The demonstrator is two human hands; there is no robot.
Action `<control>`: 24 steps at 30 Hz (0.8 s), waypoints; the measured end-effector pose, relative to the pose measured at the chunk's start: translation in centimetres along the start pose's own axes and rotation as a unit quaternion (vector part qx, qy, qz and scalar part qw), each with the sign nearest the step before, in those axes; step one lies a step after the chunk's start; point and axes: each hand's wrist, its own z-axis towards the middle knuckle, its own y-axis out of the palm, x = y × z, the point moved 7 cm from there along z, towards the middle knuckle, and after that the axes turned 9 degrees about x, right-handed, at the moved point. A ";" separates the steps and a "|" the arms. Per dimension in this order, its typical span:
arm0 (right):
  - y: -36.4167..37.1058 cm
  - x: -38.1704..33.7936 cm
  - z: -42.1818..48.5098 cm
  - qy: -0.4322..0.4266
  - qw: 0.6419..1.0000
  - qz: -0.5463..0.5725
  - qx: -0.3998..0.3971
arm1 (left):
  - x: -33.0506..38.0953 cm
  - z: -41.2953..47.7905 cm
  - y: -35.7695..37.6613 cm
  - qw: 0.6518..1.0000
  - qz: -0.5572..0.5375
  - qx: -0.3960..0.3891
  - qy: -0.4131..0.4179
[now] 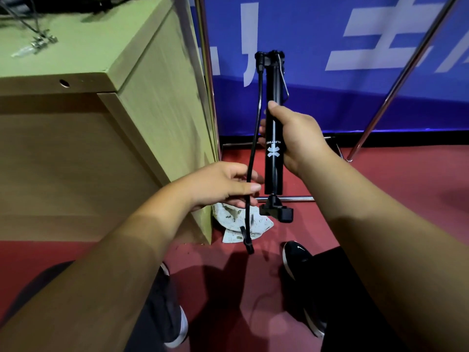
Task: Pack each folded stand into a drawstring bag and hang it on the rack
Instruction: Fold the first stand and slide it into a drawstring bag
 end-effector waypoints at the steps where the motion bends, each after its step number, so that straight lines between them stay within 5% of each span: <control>1: 0.0 0.1 0.0 0.000 1.000 -0.005 -0.004 | 0.1 -0.1 0.2 1.000 -0.006 -0.003 0.001; 24: -1.2 -1.2 -0.7 -0.029 0.999 0.024 0.027 | 1.4 0.4 2.2 0.997 0.034 -0.062 0.011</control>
